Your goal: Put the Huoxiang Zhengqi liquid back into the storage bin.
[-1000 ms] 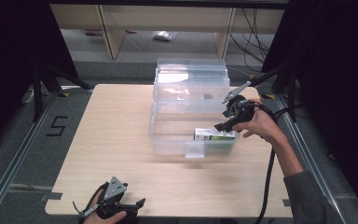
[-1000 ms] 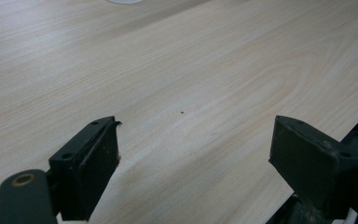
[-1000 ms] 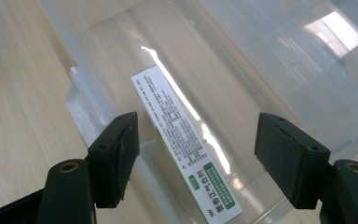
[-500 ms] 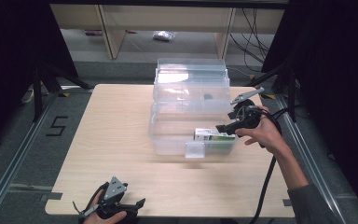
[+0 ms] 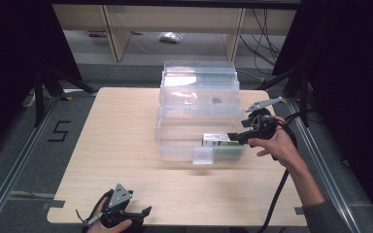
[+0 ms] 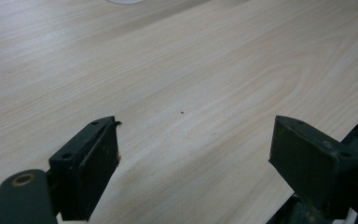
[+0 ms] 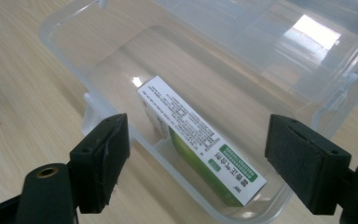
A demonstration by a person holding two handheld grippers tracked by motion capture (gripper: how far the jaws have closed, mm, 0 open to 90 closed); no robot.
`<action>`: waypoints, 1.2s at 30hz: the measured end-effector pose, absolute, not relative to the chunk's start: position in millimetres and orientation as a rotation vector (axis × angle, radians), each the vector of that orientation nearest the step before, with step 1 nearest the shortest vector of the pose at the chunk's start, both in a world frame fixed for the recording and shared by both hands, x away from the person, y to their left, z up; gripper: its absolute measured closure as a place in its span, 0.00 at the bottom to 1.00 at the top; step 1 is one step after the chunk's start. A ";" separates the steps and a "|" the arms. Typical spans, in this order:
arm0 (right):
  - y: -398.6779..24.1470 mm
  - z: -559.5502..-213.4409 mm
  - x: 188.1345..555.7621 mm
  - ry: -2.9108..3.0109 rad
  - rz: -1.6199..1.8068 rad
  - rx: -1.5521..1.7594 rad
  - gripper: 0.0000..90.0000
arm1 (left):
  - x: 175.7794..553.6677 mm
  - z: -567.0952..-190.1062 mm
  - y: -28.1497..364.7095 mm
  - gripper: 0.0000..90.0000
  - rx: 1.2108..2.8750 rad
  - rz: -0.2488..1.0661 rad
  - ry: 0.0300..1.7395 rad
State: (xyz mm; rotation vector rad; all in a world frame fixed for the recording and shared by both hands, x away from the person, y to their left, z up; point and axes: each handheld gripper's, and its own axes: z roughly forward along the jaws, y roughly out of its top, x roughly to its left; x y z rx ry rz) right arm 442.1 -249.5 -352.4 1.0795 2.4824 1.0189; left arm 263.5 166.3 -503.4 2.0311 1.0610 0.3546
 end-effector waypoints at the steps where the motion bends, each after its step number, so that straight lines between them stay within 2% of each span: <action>1: -250.1 -353.7 441.5 2.459 1.029 1.059 0.25 | 263.4 -503.4 166.2 0.17 2.031 0.354 1.061; 36: -236.1 -380.8 384.9 2.441 1.128 1.042 0.23 | 263.1 -503.6 166.1 0.17 2.029 0.346 1.061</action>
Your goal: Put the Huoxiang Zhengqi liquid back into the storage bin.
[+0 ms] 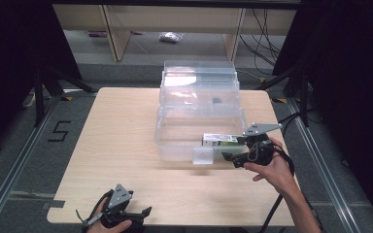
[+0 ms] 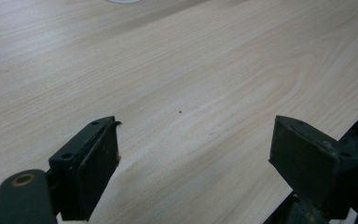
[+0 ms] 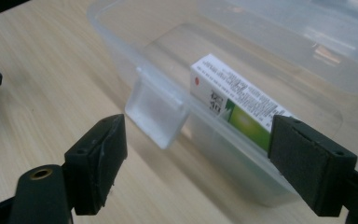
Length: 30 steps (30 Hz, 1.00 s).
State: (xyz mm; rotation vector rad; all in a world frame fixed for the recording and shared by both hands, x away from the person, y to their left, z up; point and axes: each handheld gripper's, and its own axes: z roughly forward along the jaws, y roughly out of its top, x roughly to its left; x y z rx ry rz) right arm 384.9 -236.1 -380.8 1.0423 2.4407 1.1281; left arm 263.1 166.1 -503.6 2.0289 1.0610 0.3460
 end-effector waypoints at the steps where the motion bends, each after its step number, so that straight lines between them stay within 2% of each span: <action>1: -234.6 -382.8 383.0 2.438 1.128 1.057 0.23 | 263.1 -503.7 166.0 0.17 2.029 0.346 1.058; 30: -223.4 -409.5 357.0 2.450 1.181 0.995 0.22 | 261.9 -502.9 164.7 0.17 2.019 0.338 1.048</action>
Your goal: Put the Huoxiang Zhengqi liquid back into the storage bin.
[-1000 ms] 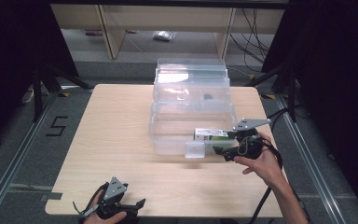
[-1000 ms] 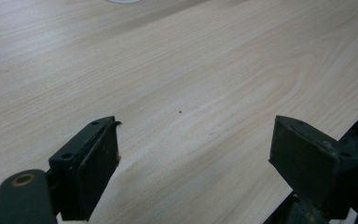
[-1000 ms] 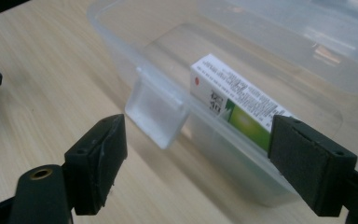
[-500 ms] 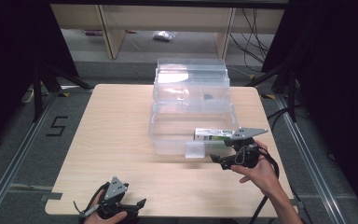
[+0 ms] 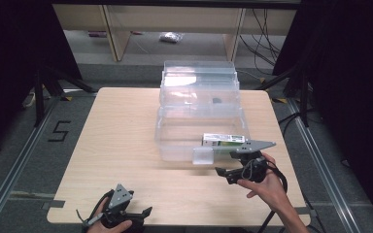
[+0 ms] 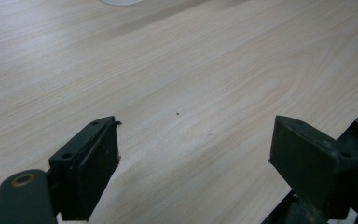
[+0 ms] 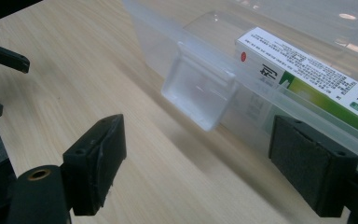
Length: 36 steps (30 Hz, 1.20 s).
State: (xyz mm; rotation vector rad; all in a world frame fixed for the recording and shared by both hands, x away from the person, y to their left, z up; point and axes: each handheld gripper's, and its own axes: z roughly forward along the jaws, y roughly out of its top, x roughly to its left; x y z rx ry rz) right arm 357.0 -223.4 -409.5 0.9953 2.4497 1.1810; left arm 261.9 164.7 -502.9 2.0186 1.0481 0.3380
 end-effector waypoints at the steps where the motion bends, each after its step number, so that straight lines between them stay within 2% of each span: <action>1: -222.9 -409.9 355.9 2.463 1.177 1.001 0.22 | 261.9 -502.8 164.8 0.17 2.019 0.338 1.048; 36: -226.1 -443.7 331.6 2.481 1.251 1.132 0.21 | 262.7 -502.1 165.6 0.17 2.037 0.353 1.048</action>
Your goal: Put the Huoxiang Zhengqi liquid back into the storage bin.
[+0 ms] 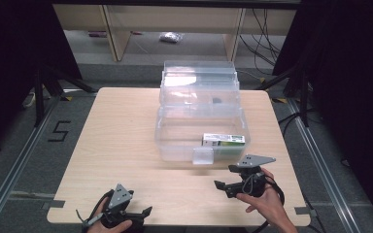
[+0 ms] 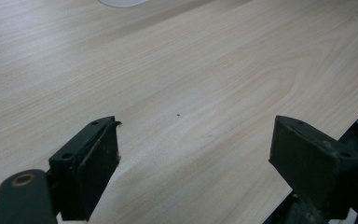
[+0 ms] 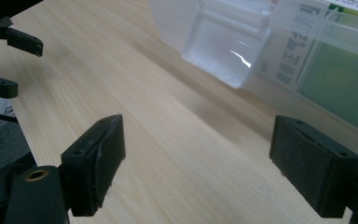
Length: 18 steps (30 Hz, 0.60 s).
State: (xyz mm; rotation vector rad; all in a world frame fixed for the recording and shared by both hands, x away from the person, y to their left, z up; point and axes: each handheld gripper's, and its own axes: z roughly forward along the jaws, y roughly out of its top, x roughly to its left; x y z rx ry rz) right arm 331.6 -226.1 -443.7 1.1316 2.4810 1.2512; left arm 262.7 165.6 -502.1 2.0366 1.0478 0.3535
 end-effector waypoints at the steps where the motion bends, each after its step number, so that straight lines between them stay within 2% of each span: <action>1: -228.1 -445.2 333.7 2.473 1.251 1.070 0.21 | 262.7 -502.1 165.7 0.17 2.036 0.354 1.047; 18: -233.2 -462.2 319.4 2.507 1.238 1.139 0.21 | 261.7 -500.9 165.5 0.17 2.038 0.349 1.036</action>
